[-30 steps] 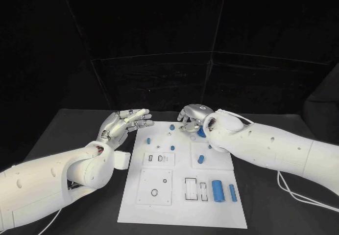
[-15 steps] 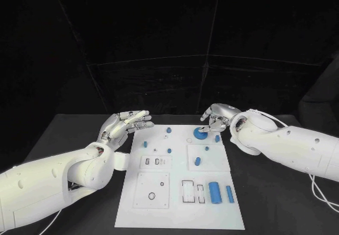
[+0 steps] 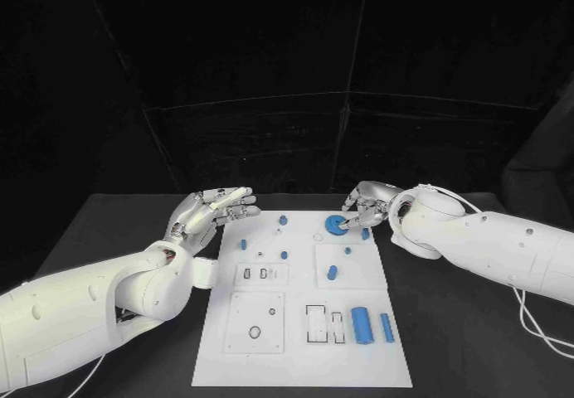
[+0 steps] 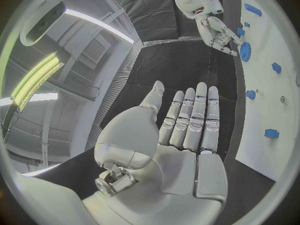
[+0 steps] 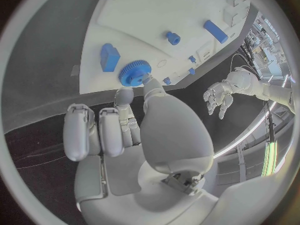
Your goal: Assemble the parts on the task board
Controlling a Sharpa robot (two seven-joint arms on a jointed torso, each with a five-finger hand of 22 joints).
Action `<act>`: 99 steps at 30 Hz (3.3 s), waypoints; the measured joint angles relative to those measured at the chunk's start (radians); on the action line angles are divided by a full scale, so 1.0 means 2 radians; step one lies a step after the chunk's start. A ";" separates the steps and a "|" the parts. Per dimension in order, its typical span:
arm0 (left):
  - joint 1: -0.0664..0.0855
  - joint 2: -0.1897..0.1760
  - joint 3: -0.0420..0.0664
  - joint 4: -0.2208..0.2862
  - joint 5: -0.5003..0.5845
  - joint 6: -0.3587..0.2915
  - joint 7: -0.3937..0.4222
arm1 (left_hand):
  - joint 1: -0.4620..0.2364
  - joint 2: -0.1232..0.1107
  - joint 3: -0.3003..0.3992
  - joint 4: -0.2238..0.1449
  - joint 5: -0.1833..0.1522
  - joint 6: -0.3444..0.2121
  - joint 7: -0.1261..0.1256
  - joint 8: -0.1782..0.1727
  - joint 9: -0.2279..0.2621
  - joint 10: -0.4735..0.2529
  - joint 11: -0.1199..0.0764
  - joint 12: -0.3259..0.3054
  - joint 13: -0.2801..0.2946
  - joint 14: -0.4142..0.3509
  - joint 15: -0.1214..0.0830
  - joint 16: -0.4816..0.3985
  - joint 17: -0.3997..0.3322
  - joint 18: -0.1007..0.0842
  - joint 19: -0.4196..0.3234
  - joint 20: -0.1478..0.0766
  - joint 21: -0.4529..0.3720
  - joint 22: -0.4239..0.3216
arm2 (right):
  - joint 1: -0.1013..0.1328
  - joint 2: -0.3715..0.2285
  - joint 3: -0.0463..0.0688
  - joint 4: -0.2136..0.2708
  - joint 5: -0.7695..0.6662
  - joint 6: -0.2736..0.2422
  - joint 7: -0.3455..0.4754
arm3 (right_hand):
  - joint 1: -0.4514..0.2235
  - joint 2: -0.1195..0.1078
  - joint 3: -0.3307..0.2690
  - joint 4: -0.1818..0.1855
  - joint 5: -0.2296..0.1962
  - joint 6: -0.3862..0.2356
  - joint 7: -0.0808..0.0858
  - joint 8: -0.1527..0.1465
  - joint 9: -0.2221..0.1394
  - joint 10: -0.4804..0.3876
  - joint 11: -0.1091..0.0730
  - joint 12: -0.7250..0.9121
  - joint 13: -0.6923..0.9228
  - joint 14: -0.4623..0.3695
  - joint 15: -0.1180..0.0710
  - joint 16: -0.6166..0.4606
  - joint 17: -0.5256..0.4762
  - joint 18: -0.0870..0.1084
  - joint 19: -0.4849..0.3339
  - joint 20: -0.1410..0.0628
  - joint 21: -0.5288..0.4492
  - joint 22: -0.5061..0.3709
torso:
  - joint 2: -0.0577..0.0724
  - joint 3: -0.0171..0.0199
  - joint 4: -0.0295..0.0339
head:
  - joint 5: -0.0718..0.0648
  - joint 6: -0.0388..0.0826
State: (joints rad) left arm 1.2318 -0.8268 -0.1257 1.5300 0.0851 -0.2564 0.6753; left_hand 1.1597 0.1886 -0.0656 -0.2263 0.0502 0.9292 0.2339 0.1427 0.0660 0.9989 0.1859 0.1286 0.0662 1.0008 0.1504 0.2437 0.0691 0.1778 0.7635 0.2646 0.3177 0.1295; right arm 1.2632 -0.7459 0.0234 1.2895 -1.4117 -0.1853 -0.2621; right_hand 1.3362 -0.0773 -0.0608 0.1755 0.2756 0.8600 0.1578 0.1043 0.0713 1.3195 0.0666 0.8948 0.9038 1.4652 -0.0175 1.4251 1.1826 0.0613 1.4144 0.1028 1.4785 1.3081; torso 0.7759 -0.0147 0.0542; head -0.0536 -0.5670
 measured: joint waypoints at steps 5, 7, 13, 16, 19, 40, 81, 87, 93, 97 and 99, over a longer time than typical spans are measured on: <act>0.000 0.001 0.000 -0.002 0.000 0.002 0.000 | 0.000 0.000 0.000 0.000 0.000 0.000 0.000 0.000 0.000 0.000 0.000 0.000 0.000 0.000 0.000 0.000 0.000 0.000 0.000 0.000 0.000 0.000 | 0.000 0.011 0.000 -0.012 0.001 0.011 0.000 | 0.006 0.004 -0.007 0.002 -0.008 -0.002 0.002 0.006 0.000 0.068 0.000 0.206 0.187 0.000 0.004 0.027 0.058 -0.008 0.024 0.001 0.019 0.000 | 0.000 -0.0007 0.0009 | 0.000 -0.002; 0.000 0.002 0.000 -0.003 0.000 0.002 0.000 | 0.000 0.000 0.000 0.000 0.000 0.000 0.000 0.000 0.000 0.000 0.000 0.000 0.000 0.000 0.000 0.000 0.000 0.000 0.000 0.000 0.000 0.000 | 0.000 0.015 0.000 -0.015 -0.001 0.016 0.001 | 0.009 0.007 -0.010 0.002 -0.013 -0.002 0.002 0.009 0.000 0.071 0.001 0.246 0.200 0.001 0.004 0.034 0.062 -0.008 0.024 0.001 0.023 0.000 | 0.000 -0.0009 0.0009 | 0.000 -0.002; 0.000 0.002 0.000 -0.005 0.000 0.003 0.000 | 0.000 0.000 0.001 -0.001 0.000 0.000 0.000 0.000 0.000 0.000 0.000 0.000 0.000 0.000 0.000 0.000 0.000 0.000 0.000 0.000 0.000 0.000 | 0.000 0.020 0.000 -0.017 -0.010 0.025 0.002 | 0.009 0.011 -0.012 0.000 -0.017 -0.002 0.002 0.012 0.000 0.071 0.001 0.280 0.202 0.001 0.004 0.042 0.063 -0.016 0.024 0.001 0.030 0.000 | 0.000 -0.0012 0.0008 | 0.001 -0.005; 0.000 0.002 0.000 -0.005 0.000 0.004 0.000 | 0.000 0.000 0.001 -0.001 0.000 0.000 0.000 0.000 0.000 0.000 0.000 0.000 0.000 0.000 0.000 0.000 0.000 0.000 0.000 0.000 0.000 0.000 | 0.000 0.020 0.000 -0.016 -0.015 0.028 0.003 | 0.009 0.016 -0.012 0.000 -0.017 -0.002 0.002 0.014 0.000 0.071 0.002 0.285 0.202 0.001 0.004 0.044 0.063 -0.016 0.024 0.001 0.031 0.000 | 0.000 -0.0014 0.0000 | 0.001 -0.005; 0.000 0.002 0.000 -0.006 0.000 0.004 0.000 | 0.000 0.000 0.001 -0.001 0.000 0.000 0.000 0.000 0.000 0.000 0.000 0.000 0.000 0.000 0.000 0.000 0.000 0.000 0.000 0.000 0.000 0.000 | 0.000 0.019 0.000 -0.015 -0.019 0.029 0.005 | 0.009 0.016 -0.011 -0.003 -0.019 -0.002 0.002 0.014 0.000 0.071 0.001 0.287 0.202 0.001 0.004 0.044 0.063 -0.016 0.024 0.001 0.033 0.000 | 0.000 -0.0014 -0.0004 | 0.001 -0.006; 0.000 0.003 0.000 -0.010 0.000 0.007 0.000 | 0.000 0.000 0.001 -0.001 0.000 0.000 0.000 -0.002 0.000 0.000 0.000 -0.002 0.000 0.000 0.000 0.000 0.000 0.000 0.000 0.000 -0.002 -0.001 | -0.002 0.017 0.000 -0.001 -0.071 0.011 0.006 | 0.041 0.044 0.022 -0.037 -0.048 0.020 0.001 0.023 0.000 0.071 0.001 0.302 0.202 0.001 0.004 0.048 0.063 -0.023 0.024 0.001 0.040 0.000 | 0.001 -0.0014 0.0005 | -0.006 -0.002; 0.000 -0.003 0.000 -0.011 0.000 0.012 0.000 | -0.002 0.002 -0.001 -0.004 0.000 -0.004 0.000 -0.009 0.000 -0.004 0.004 -0.010 0.000 0.000 0.000 -0.010 0.000 0.000 0.000 0.000 -0.004 -0.005 | -0.005 0.021 -0.001 0.017 -0.087 -0.002 -0.006 | 0.040 0.065 0.081 -0.069 -0.046 0.048 0.003 0.028 -0.003 0.072 -0.003 0.302 0.202 0.000 0.000 0.048 0.063 -0.023 0.025 -0.003 0.040 0.000 | 0.001 -0.0015 0.0007 | -0.009 -0.007; 0.000 -0.003 0.000 -0.011 0.000 0.013 0.000 | -0.002 0.002 -0.001 -0.004 0.000 -0.004 0.000 -0.009 0.000 -0.004 0.004 -0.010 0.000 0.000 0.000 -0.010 0.000 0.000 0.000 0.000 -0.004 -0.004 | -0.006 0.021 -0.001 0.046 -0.090 -0.049 -0.003 | 0.041 0.065 0.090 -0.075 -0.048 0.048 0.003 0.028 -0.003 0.074 -0.005 0.304 0.202 0.000 0.000 0.048 0.063 -0.023 0.025 -0.003 0.040 0.000 | 0.001 -0.0016 0.0011 | -0.009 -0.006; 0.000 -0.003 0.000 -0.011 0.000 0.013 0.000 | -0.002 0.002 -0.001 -0.004 0.000 -0.004 0.000 -0.009 0.000 -0.004 0.004 -0.010 0.000 0.000 0.000 -0.010 0.000 0.000 0.000 0.000 -0.004 -0.004 | -0.006 0.031 0.000 0.071 -0.098 -0.076 -0.002 | 0.041 0.064 0.093 -0.078 -0.050 0.048 0.003 0.027 -0.004 0.074 -0.005 0.304 0.202 0.000 0.000 0.048 0.063 -0.023 0.025 -0.003 0.040 0.000 | 0.001 -0.0018 0.0015 | -0.007 -0.005; 0.000 -0.004 0.000 -0.011 0.000 0.013 0.000 | -0.002 0.002 -0.001 -0.004 0.000 -0.004 0.000 -0.009 0.000 -0.004 0.004 -0.010 0.000 0.000 0.000 -0.010 0.000 0.000 0.000 0.000 -0.004 -0.004 | -0.008 0.043 0.000 0.077 -0.106 -0.083 -0.002 | 0.032 0.055 0.098 -0.076 -0.050 0.048 0.003 0.027 -0.004 0.074 -0.005 0.304 0.202 0.000 0.000 0.048 0.063 -0.023 0.025 -0.003 0.041 0.000 | 0.001 -0.0021 0.0018 | -0.006 -0.005; 0.000 -0.004 0.000 -0.011 0.000 0.013 0.000 | -0.002 0.002 -0.001 -0.004 0.000 -0.004 0.000 -0.009 0.000 -0.004 0.004 -0.010 0.000 0.000 0.000 -0.010 0.000 0.000 0.000 0.000 -0.004 -0.005 | -0.008 0.052 -0.001 0.077 -0.110 -0.084 -0.003 | 0.029 0.052 0.100 -0.075 -0.047 0.049 0.003 0.024 -0.004 0.074 -0.005 0.304 0.202 0.000 0.000 0.048 0.063 -0.023 0.025 -0.003 0.042 0.000 | 0.001 -0.0021 0.0019 | -0.004 -0.005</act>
State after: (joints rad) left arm 1.2316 -0.8349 -0.1257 1.5074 0.0852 -0.2298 0.6753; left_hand 1.1561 0.1923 -0.0685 -0.2346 0.0502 0.9217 0.2339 0.1241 0.0653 0.9917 0.1931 0.1082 0.0655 1.0012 0.1508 0.2246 0.0685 0.1779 0.7634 0.2647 0.3099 0.1203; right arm 1.2471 -0.6428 0.0218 1.4430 -1.6309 -0.3530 -0.2674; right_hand 1.3946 0.0258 0.1394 0.0262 0.1807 0.9571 0.1640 0.1532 0.0638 1.4667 0.0568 1.5022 1.3081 1.4651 -0.0182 1.5218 1.3076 0.0150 1.4653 0.0977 1.5635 1.3074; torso 0.7775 -0.0189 0.0579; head -0.0615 -0.5766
